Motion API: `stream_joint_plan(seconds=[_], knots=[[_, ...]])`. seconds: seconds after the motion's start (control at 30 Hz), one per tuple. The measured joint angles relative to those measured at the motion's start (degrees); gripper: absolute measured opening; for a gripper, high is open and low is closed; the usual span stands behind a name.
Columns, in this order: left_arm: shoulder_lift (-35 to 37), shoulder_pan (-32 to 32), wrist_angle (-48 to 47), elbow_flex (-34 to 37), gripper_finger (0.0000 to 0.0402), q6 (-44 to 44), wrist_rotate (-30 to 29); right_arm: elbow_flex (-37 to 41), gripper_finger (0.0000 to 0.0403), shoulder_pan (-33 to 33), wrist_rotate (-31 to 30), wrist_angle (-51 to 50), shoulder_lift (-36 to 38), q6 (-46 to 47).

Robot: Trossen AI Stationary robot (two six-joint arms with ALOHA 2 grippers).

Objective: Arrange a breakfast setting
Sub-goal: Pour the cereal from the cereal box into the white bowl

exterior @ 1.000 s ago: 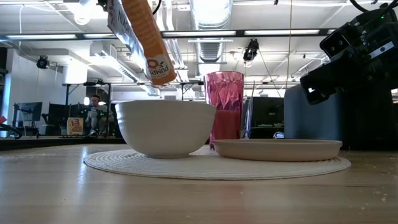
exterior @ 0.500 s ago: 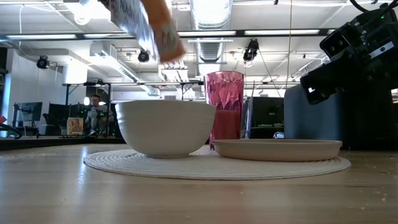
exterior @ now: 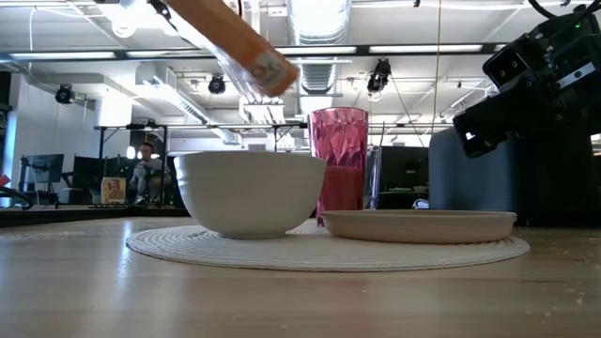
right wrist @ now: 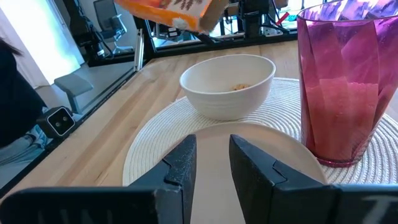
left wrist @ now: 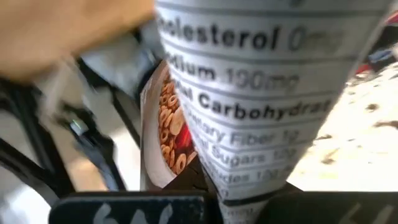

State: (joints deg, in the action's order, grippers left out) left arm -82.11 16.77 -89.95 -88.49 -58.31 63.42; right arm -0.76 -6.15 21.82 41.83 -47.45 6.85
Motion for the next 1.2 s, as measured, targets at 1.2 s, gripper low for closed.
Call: stream_joint_plan(seconds=[1.2], knots=[[11.41,-1.44,10.96,0.02,0.0,33.57,-29.2,0.01,0.0073,0.0,0.0,-0.01,-0.01,0.0]])
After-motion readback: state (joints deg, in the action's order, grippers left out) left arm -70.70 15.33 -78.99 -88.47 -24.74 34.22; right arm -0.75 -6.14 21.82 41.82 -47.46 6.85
